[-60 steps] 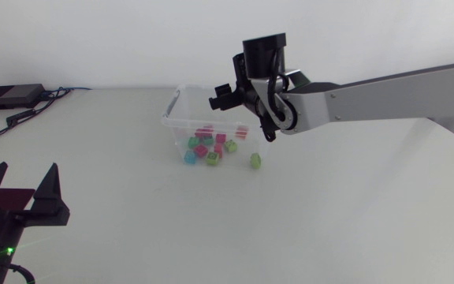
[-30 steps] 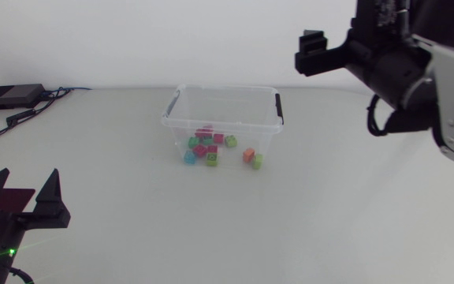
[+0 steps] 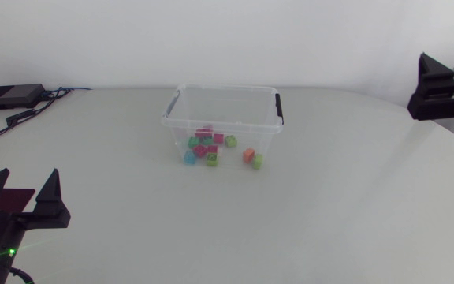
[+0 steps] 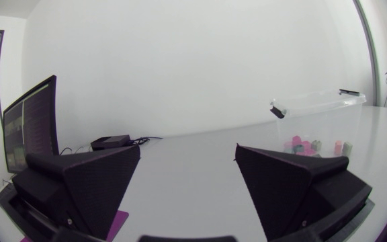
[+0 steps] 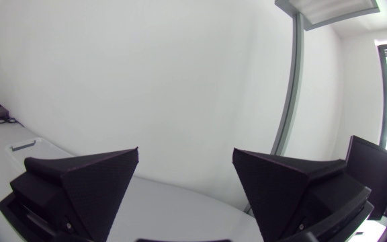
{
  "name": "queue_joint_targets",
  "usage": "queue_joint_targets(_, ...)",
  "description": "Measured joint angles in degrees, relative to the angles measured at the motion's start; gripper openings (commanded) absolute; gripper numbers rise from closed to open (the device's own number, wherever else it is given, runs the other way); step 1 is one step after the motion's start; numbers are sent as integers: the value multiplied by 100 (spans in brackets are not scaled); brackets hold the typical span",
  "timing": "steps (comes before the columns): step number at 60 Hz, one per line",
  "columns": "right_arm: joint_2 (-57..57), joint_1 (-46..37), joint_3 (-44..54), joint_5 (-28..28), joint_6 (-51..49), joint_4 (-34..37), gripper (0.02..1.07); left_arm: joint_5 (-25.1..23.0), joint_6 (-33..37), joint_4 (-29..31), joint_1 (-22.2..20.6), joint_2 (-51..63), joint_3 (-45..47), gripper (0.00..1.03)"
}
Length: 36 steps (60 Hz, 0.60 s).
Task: Pick up the duplo bricks and place them in the container
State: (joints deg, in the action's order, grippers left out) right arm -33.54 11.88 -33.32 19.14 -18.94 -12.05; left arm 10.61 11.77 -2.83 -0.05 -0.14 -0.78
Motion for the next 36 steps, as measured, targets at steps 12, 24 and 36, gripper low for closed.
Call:
queue_joint_targets(12,887,-205,673,-280,50,256,103,-118,-92,55,0,0,0,99)
queue_joint_targets(24,1539,-466,1384,-730,444,507,103,-339,-326,111,0,2,0,99)
queue_joint_targets(36,2149,-704,2002,-1137,868,765,103,-592,-575,184,0,2,0,99)
